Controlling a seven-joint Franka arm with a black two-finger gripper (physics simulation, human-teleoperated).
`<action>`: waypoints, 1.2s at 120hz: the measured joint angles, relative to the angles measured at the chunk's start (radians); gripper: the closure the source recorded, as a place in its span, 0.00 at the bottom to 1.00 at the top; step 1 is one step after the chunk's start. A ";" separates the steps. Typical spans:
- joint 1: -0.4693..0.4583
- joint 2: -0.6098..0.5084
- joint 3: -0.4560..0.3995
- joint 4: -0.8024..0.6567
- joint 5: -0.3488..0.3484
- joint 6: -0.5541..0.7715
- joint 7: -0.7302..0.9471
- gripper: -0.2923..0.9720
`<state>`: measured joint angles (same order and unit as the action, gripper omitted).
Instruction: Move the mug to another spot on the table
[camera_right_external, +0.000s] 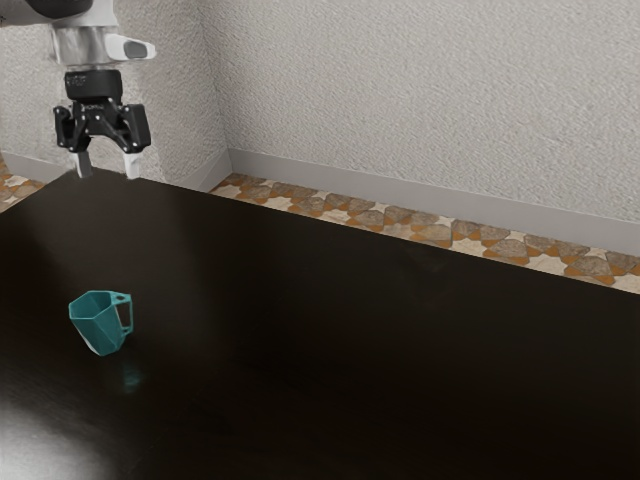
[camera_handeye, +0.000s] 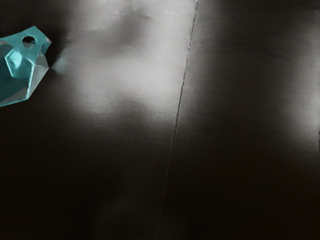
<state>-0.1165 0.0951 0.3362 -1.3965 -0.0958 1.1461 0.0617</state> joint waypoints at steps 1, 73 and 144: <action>-0.003 0.000 0.000 -0.001 0.000 0.014 0.002 0.24; 0.015 -0.113 -0.137 -0.575 0.122 0.681 0.099 0.24; 0.256 0.081 -0.164 -0.603 0.064 1.025 0.575 0.25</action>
<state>0.1393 0.1759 0.1723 -1.9997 -0.0318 2.1708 0.6365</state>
